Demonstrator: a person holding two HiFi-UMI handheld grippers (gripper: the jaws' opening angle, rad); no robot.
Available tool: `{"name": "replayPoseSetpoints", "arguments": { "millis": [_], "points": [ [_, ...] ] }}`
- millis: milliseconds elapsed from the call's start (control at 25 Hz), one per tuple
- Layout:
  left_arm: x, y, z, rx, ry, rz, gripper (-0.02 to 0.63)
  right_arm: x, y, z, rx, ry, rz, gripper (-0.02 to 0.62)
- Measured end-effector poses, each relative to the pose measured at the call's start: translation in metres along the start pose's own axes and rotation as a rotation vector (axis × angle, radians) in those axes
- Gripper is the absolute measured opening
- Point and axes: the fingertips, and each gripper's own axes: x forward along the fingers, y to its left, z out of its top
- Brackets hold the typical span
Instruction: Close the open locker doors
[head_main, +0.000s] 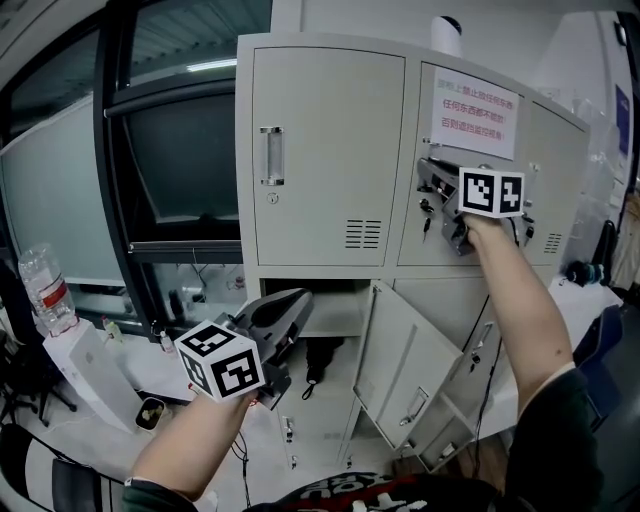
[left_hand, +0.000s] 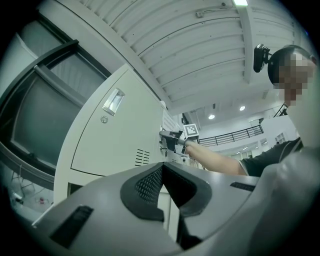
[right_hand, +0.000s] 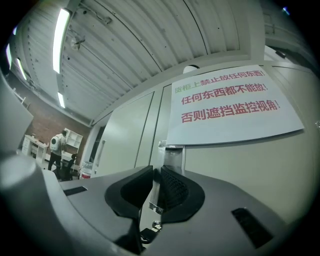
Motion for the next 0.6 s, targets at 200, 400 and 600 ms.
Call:
{"name": "replayPoseSetpoints", "arguments": {
  "millis": [200, 400, 600],
  "points": [
    [-0.004, 0.007, -0.002, -0.006, 0.005, 0.009, 0.008, 0.0, -0.001, 0.001, -0.003, -0.013, -0.005, 0.067],
    [-0.002, 0.006, -0.007, -0.014, 0.014, 0.007, 0.008, 0.001, -0.001, 0.001, -0.011, -0.032, -0.027, 0.069],
    [-0.002, 0.005, -0.011, -0.026, 0.024, 0.008, 0.008, -0.006, -0.005, -0.001, -0.03, -0.051, -0.096, 0.072]
  ]
}}
